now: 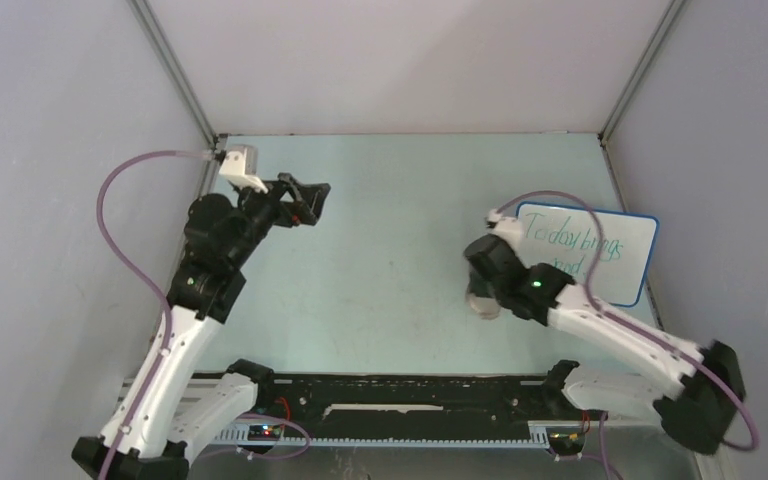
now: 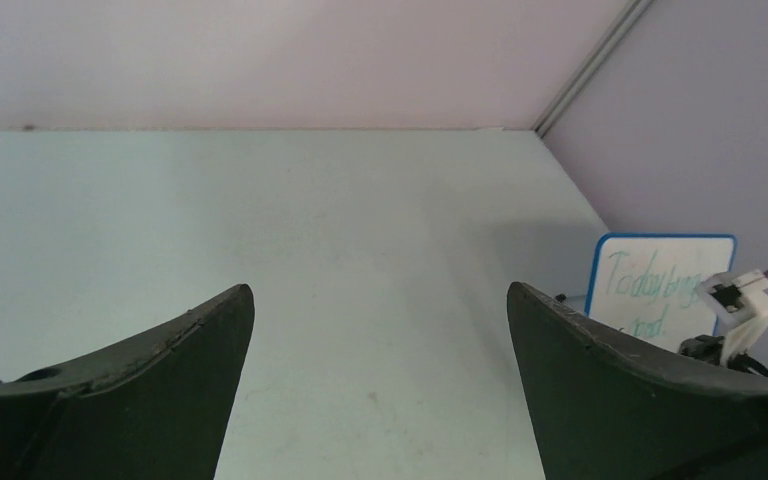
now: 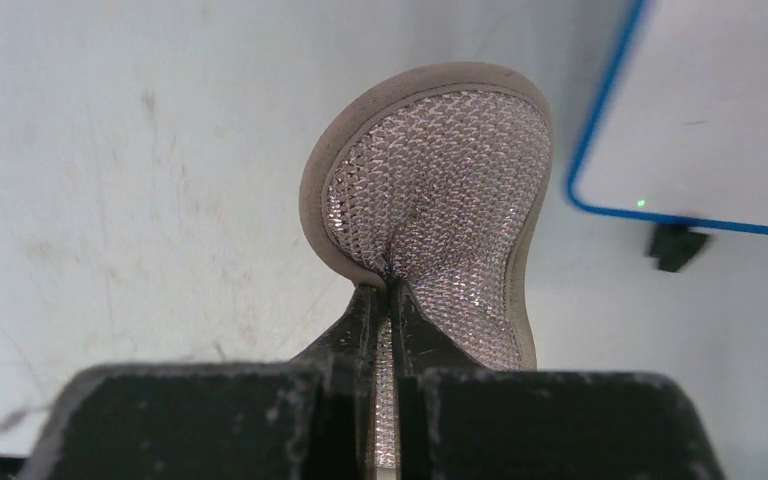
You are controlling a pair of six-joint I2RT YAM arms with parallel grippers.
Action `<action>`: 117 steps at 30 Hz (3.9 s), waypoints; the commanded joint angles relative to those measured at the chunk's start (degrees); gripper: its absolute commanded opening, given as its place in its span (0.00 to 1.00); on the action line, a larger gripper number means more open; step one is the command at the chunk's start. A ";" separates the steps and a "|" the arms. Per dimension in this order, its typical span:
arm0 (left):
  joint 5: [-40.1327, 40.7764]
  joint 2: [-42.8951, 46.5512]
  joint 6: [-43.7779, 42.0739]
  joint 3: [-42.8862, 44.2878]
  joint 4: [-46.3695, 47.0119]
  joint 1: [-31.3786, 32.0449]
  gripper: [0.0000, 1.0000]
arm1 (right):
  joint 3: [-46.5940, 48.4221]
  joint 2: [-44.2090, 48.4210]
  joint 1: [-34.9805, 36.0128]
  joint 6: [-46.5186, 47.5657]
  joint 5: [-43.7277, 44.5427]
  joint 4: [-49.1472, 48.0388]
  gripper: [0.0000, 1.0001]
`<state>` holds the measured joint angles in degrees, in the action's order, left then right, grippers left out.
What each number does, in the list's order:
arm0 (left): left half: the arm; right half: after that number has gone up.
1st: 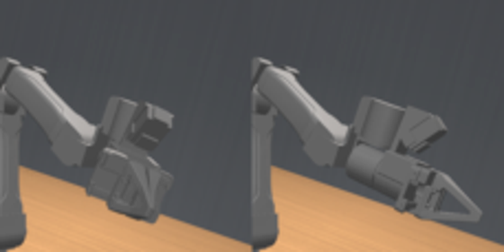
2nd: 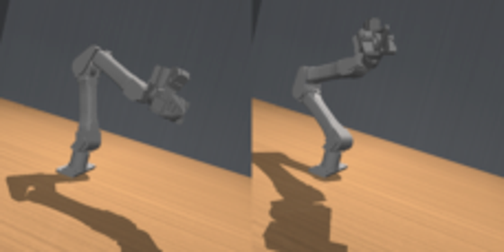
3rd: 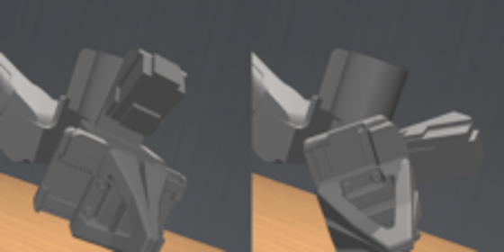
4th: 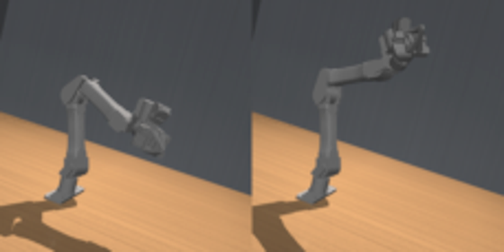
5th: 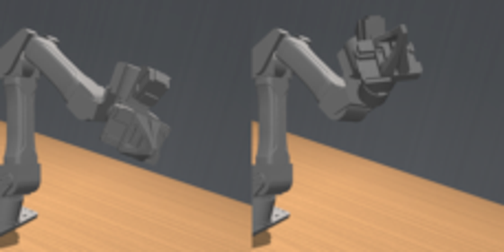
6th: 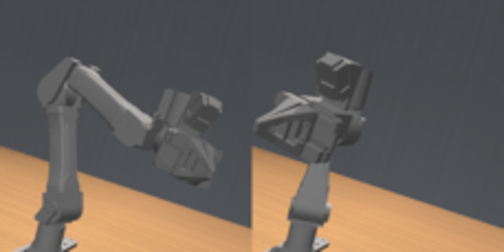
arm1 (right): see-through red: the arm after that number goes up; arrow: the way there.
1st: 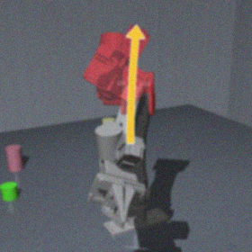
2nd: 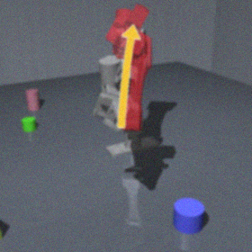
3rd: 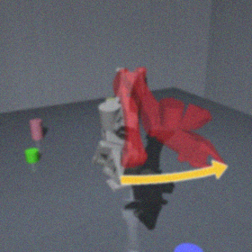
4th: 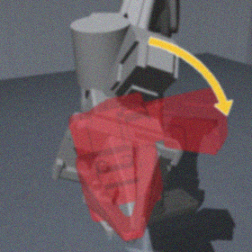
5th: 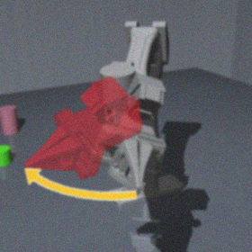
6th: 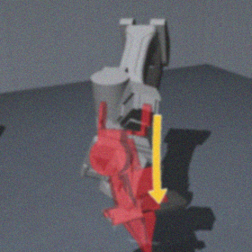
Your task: Erase the whiteboard
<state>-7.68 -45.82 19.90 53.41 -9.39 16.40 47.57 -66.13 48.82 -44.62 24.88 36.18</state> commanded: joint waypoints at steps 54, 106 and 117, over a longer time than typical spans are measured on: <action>-11.13 -22.54 4.01 12.01 4.10 10.41 0.98 | -19.00 13.65 -59.90 6.72 -9.28 -16.82 0.00; -9.97 -23.04 2.84 12.24 3.22 10.40 0.98 | -4.07 0.42 -43.69 6.16 -3.51 -18.61 0.00; -10.67 -22.65 3.39 12.16 3.62 10.40 0.98 | -13.38 9.93 -58.76 10.25 -9.58 -18.67 0.00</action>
<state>-17.34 -69.12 23.05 67.09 -7.81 26.52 35.55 -57.08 -8.58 -36.42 16.69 18.28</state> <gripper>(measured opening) 0.985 0.018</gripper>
